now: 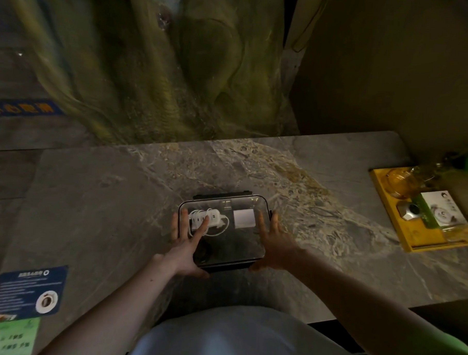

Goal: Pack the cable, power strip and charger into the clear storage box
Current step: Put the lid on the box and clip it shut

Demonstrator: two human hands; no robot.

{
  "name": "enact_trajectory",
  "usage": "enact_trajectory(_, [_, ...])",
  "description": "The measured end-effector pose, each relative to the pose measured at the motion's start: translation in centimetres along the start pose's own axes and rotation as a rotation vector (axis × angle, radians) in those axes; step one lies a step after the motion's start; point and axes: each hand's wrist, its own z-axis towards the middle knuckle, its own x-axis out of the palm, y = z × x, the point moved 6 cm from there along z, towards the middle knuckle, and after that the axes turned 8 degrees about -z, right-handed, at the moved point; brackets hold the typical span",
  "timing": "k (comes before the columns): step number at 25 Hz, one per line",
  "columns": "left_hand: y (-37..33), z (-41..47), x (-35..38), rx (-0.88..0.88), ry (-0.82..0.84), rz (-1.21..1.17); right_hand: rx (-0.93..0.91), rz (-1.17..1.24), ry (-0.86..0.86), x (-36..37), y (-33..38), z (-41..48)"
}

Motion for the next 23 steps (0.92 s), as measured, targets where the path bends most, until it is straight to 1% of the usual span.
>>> enact_trajectory(4, [-0.1, 0.0, 0.1, -0.009, -0.025, 0.026, 0.01, 0.003, -0.01, 0.3, -0.2, -0.2])
enact_trajectory(10, [-0.2, 0.1, 0.2, -0.017, -0.062, 0.017, -0.014, -0.068, -0.024, 0.3, -0.3, -0.7])
enact_trajectory(14, [-0.9, -0.2, -0.1, -0.038, -0.095, 0.073, -0.019, -0.061, -0.043, 0.6, -0.2, -1.2])
enact_trajectory(19, [-1.2, -0.4, -0.4, -0.039, -0.037, 0.089, -0.02, -0.06, -0.041, 0.6, 0.0, -1.1])
enact_trajectory(21, [-1.3, -0.2, -0.6, -0.035, -0.034, 0.06, -0.038, -0.072, -0.08, 0.3, -0.1, -0.8])
enact_trajectory(23, [-1.1, -0.3, -0.8, -0.042, -0.06, 0.038, -0.086, -0.137, -0.163, -0.4, 0.0, -0.2])
